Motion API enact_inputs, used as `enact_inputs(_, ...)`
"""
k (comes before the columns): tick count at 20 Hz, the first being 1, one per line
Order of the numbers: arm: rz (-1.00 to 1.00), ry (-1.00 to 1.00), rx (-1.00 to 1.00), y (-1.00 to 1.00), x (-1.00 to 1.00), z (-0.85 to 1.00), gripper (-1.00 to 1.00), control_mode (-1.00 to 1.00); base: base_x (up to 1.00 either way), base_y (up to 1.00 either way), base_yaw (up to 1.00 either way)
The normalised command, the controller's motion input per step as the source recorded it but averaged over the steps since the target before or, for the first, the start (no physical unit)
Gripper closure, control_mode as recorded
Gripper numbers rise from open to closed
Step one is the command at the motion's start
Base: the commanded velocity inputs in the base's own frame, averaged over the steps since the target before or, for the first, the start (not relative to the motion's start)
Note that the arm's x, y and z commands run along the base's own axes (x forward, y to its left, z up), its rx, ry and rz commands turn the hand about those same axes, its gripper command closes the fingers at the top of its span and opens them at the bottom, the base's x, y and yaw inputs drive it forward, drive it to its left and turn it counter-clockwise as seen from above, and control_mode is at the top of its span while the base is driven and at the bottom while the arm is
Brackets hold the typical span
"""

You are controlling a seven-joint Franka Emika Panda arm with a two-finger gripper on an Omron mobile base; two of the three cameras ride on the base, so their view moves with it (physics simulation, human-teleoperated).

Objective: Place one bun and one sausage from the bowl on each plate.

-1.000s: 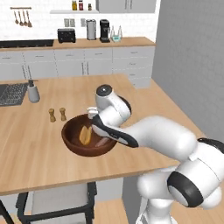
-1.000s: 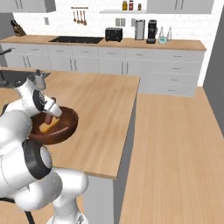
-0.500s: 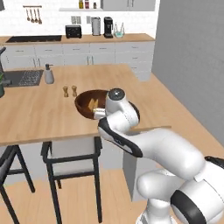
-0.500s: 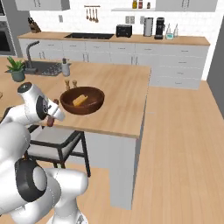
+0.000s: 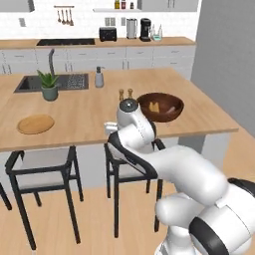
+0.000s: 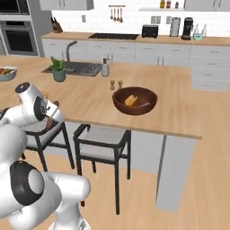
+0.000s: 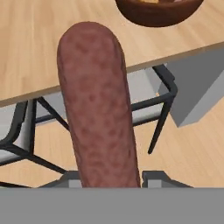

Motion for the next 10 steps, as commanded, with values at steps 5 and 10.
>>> enact_inputs(5,0.00,0.00,0.00,0.00,0.00,0.00,1.00,1.00,0.00,1.00,0.00)
enact_inputs(10,0.00,0.00,0.00,0.00,0.00,0.00,1.00,1.00,0.02,1.00,0.00)
